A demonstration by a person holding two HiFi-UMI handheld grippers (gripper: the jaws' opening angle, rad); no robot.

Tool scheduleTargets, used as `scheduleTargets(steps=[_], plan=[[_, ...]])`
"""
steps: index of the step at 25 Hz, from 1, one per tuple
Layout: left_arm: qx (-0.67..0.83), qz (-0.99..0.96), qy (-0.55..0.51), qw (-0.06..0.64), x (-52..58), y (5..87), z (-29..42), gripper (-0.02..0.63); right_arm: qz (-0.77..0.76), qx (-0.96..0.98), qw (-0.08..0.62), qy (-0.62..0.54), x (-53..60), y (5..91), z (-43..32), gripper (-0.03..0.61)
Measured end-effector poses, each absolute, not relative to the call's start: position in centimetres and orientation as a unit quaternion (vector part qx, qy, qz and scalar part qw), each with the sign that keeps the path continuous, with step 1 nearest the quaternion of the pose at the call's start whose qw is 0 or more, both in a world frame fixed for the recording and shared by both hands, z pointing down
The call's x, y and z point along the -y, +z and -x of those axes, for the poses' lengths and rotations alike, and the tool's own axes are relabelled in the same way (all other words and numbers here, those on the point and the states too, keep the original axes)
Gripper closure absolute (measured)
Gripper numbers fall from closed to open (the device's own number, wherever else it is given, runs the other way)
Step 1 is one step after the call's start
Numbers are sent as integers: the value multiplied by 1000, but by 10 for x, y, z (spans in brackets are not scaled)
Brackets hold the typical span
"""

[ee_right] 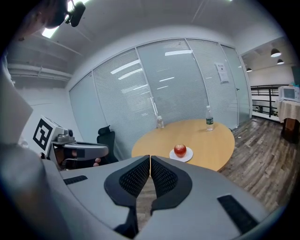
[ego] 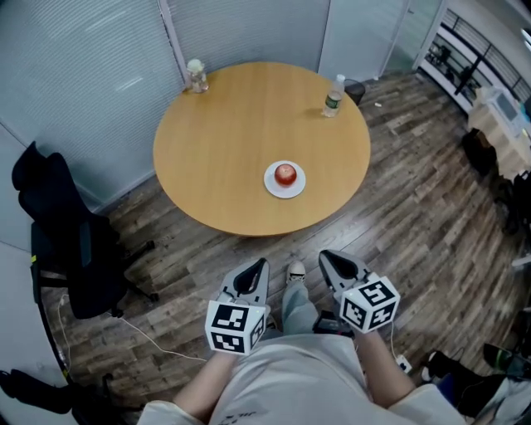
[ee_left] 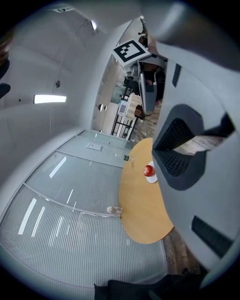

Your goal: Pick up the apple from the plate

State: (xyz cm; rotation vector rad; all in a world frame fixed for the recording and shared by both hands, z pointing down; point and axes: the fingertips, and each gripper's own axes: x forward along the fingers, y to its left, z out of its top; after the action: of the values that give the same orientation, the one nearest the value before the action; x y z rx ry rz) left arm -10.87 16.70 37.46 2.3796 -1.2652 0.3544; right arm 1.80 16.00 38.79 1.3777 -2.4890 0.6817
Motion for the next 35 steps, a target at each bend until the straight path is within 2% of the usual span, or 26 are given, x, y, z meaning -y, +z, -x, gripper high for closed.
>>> scheduleTargets(steps=[16, 35], plan=[[502, -832, 118, 205, 17, 364, 59, 612, -424, 872, 107, 219, 36, 372, -73, 548], [476, -843, 158, 197, 84, 384, 64, 612, -447, 851, 131, 241, 83, 394, -65, 548]])
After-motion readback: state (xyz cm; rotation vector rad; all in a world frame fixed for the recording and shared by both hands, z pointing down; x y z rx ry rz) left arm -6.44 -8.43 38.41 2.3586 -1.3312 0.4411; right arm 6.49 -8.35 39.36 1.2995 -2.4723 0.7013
